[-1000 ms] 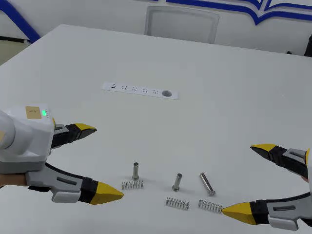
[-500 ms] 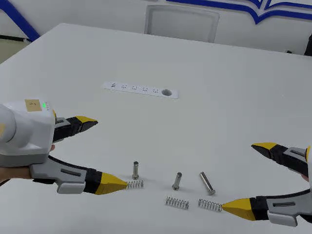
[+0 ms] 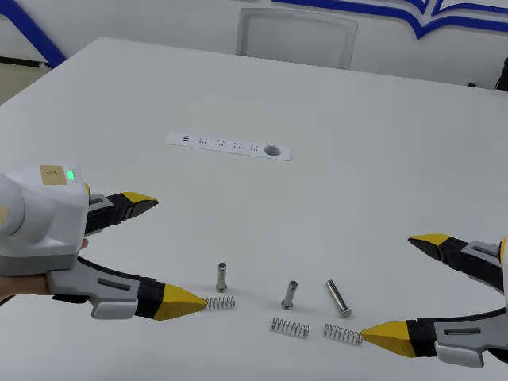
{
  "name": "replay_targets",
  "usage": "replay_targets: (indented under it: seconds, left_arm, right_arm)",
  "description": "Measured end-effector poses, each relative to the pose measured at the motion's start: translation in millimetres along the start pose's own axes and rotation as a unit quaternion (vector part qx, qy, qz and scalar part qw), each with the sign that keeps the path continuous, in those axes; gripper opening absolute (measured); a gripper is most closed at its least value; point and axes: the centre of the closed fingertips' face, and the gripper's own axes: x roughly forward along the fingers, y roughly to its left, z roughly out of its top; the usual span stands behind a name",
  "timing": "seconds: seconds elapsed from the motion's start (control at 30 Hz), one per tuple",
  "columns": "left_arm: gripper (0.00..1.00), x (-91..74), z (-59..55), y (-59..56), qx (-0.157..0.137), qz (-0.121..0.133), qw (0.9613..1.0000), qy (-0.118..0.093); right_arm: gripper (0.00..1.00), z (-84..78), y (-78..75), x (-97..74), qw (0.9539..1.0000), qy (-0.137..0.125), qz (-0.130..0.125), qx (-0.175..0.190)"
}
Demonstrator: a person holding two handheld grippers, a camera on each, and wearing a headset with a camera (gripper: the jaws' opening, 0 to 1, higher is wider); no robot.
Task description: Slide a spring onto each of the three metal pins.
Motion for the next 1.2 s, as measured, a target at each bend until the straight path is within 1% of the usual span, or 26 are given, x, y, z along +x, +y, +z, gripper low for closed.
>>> replay_targets:
  seconds: [0.2,0.33,0.53,0.6,0.67,0.73,0.87,0.97,1.07,1.2]
  left_arm:
    - [1.00,0.1,-3.8,-1.7,0.000,-0.002,1.0000,0.006]
    - [1.00,0.9,-9.0,-2.3,-0.001,-0.003,0.9999,0.014]
    - [0.97,-1.2,-7.5,-2.3,-0.004,-0.004,0.9999,0.011]
    - [0.96,-2.1,-8.2,-1.4,-0.007,-0.003,0.9999,0.012]
    - [0.96,-2.3,-8.9,-0.4,-0.009,-0.002,0.9999,0.011]
    - [0.96,-2.2,-10.6,0.2,-0.011,-0.001,0.9999,0.013]
    - [0.96,-0.7,-14.0,0.6,-0.010,0.000,0.9998,0.017]
    - [0.95,1.2,-17.7,0.7,-0.012,-0.003,0.9997,0.022]
    - [0.95,2.7,-19.8,1.2,-0.013,-0.003,0.9996,0.025]
    - [0.95,4.0,-22.3,0.4,-0.016,-0.004,0.9995,0.027]
  right_arm:
    - [0.89,0.1,0.0,0.3,1.0000,0.001,0.001,0.003]
    - [0.88,-0.9,-0.2,1.3,0.9999,0.000,0.004,0.010]
    - [0.87,-2.7,-2.0,6.1,0.9999,0.003,0.004,0.015]
    - [0.86,-2.9,-1.5,10.2,0.9997,0.002,0.010,0.021]
    - [0.85,-5.3,-1.0,15.7,0.9996,0.008,0.016,0.023]
    - [0.84,-7.5,-0.8,21.0,0.9996,0.015,0.018,0.017]
    - [0.82,-9.7,-1.4,29.8,0.9993,0.020,0.024,0.022]
    - [0.80,-14.9,-2.0,36.8,0.9990,0.032,0.029,0.015]
    - [0.77,-16.8,-1.5,39.8,0.9987,0.036,0.034,0.015]
    - [0.74,-21.5,-6.5,42.1,0.9983,0.046,0.028,0.022]
